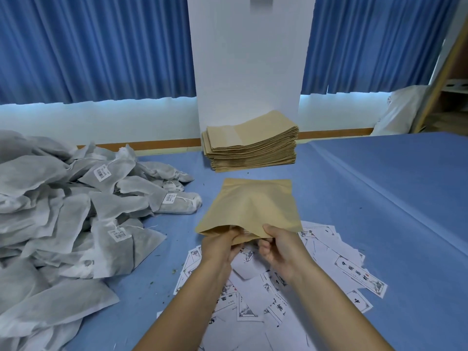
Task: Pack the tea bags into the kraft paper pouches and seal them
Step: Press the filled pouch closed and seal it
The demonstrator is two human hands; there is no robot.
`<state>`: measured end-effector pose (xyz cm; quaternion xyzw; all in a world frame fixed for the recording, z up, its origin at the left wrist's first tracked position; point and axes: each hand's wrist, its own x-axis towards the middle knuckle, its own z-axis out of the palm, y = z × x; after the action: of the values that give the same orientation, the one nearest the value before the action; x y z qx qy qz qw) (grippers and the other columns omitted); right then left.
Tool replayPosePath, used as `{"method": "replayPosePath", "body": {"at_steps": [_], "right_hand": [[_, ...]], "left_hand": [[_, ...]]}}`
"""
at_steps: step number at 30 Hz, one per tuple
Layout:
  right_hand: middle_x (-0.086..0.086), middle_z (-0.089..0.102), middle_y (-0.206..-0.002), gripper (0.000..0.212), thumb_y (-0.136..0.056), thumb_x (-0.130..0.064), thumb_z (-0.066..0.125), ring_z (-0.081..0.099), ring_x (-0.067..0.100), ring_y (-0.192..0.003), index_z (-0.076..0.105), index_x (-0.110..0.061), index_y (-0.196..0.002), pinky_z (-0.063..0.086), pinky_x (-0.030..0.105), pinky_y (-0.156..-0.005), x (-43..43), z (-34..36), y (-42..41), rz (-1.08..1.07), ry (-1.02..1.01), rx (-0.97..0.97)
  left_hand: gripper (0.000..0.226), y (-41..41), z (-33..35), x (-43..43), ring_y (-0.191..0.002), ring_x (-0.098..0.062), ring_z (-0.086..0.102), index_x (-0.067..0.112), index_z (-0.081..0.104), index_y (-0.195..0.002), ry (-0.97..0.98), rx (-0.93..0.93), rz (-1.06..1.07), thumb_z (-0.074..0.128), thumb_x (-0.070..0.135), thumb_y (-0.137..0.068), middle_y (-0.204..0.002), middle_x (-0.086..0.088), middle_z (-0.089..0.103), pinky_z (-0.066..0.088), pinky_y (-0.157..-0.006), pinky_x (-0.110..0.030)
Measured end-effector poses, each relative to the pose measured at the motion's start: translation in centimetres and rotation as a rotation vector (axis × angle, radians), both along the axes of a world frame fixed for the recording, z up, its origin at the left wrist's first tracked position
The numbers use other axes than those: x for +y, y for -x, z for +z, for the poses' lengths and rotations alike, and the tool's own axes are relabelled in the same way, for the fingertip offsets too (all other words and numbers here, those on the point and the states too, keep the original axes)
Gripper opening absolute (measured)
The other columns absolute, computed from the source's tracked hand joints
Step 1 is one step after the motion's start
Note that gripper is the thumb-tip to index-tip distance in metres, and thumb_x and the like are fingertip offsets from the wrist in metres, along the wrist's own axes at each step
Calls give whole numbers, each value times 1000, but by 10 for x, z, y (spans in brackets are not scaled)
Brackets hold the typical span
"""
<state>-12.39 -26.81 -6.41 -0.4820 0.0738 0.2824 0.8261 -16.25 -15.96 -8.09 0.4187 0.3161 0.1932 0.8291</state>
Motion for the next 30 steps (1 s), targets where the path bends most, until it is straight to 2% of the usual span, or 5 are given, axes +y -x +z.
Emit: {"method": "replayPosePath", "body": {"at_steps": [8, 12, 18, 25, 30], "right_hand": [[2, 33, -49, 21, -99, -13, 48, 32, 11, -41, 51, -8, -78, 30, 17, -32, 0, 1, -1, -40, -131, 39], [5, 37, -51, 26, -101, -21, 44, 37, 13, -37, 53, -6, -82, 33, 19, -33, -2, 2, -7, 57, -175, 29], [5, 35, -53, 38, -104, -28, 32, 35, 12, -39, 50, -4, -81, 32, 20, -33, -10, 1, -16, 156, -150, 1], [8, 42, -43, 43, -104, -26, 34, 41, 18, -32, 45, -3, -69, 37, 21, -31, -2, -3, -11, 219, 297, -203], [16, 68, -69, 23, -98, -15, 42, 66, 27, -58, 58, 1, -94, 57, 30, -54, -4, -8, -19, 68, 367, -271]], "left_hand": [[52, 14, 36, 28, -31, -11, 47, 10, 55, -67, -861, 582, -601, 42, 50, -98, -37, 2, 55, 34, -39, -14], [21, 14, 48, 13, -68, -21, 58, 15, 68, -79, -1573, 739, -256, 60, 34, -84, -76, -1, 67, 42, -60, -26], [48, 6, 34, -14, -97, -15, 54, 6, 65, -114, -1535, -32, -609, 46, -15, -76, -104, -6, 61, 40, -79, -10], [59, 2, -5, 3, -121, -26, 46, 15, 40, -135, -1814, 306, -718, 45, -3, -80, -129, -7, 52, 36, -99, -36], [61, 4, -3, 14, -120, -18, 50, 13, 53, -132, -1594, -20, -597, 44, -10, -76, -128, -6, 58, 37, -102, -20]]}}
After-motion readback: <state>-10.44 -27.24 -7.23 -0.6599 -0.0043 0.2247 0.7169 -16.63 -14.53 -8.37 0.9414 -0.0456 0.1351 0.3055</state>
